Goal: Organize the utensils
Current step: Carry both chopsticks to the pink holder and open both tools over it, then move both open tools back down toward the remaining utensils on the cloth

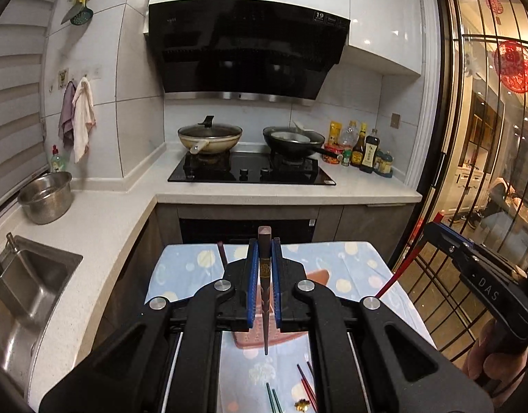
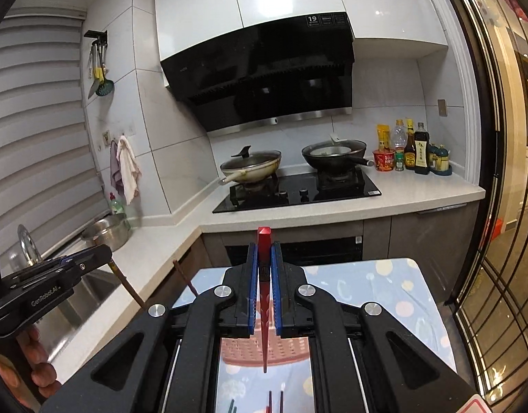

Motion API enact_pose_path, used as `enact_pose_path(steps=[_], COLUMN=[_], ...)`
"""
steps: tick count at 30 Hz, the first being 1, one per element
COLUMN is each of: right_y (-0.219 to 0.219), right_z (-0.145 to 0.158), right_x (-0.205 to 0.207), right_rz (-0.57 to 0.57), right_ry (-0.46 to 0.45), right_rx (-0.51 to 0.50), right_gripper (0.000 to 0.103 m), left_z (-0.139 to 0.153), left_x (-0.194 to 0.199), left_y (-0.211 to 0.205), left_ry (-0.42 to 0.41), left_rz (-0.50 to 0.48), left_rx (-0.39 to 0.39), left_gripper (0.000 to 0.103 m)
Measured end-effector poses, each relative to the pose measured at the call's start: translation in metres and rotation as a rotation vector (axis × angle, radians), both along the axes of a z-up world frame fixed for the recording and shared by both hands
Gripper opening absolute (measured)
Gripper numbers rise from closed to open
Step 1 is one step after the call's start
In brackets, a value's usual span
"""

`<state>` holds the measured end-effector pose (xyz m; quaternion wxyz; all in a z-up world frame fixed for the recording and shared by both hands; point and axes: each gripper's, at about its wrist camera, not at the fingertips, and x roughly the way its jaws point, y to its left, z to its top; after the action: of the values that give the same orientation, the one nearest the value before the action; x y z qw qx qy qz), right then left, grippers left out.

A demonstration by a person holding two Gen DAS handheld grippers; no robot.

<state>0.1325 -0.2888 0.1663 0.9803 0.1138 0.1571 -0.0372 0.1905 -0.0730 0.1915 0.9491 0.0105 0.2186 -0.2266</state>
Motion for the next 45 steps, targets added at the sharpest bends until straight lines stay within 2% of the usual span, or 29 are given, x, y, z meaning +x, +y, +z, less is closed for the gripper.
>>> enact_pose_path(steps=[4,8,14,21,22,23,24,25,26,31,38,45], right_y=[0.000,0.000,-0.006,-0.007,-0.007,-0.007,-0.006,-0.006,-0.005,-0.002,0.007,0.032], right_z=[0.016,0.013,-0.026,-0.074,-0.075,-0.077,-0.077,-0.075,-0.074,-0.070,-0.077,-0.103], right_x=[0.027,0.059,0.105,0.124,0.121,0.117,0.112,0.107,0.099,0.059,-0.006,-0.074], right_rz=[0.005,0.013,0.032,0.023,0.009,-0.001,-0.005,-0.008,-0.011,-0.006,-0.004,0.001], right_ry=[-0.033,-0.025,0.082,0.196,0.196,0.193,0.183,0.173,0.166,0.150,0.162,0.229], right_rx=[0.004,0.015,0.049,0.034,0.024,0.016,0.011,0.009,0.005,-0.005,-0.001,-0.053], right_gripper=[0.007,0.007,0.007,0.008,0.015,0.025,0.030,0.035,0.036,0.044,0.044,0.046], left_z=[0.015,0.009,-0.027,-0.063,-0.065,-0.067,-0.068,-0.069,-0.069,-0.069,-0.073,-0.092], left_x=[0.024,0.050,0.084,0.096,0.095,0.093,0.092,0.089,0.085,0.064,0.011,-0.044], left_y=[-0.009,-0.020,-0.026,-0.025,-0.023,-0.023,-0.020,-0.017,-0.015,-0.003,0.004,0.010], left_ry=[-0.031,-0.040,0.031,0.109,0.111,0.113,0.113,0.108,0.102,0.109,0.103,0.133], left_rz=[0.004,0.014,0.026,0.035,0.045,0.047,0.052,0.064,0.068,0.080,0.079,0.078], left_rx=[-0.014,-0.001,0.021,0.043,0.045,0.046,0.045,0.042,0.039,0.046,0.086,0.130], left_gripper=[0.007,0.007,0.007,0.008,0.010,0.021,0.028,0.042,0.045,0.048,0.062,0.062])
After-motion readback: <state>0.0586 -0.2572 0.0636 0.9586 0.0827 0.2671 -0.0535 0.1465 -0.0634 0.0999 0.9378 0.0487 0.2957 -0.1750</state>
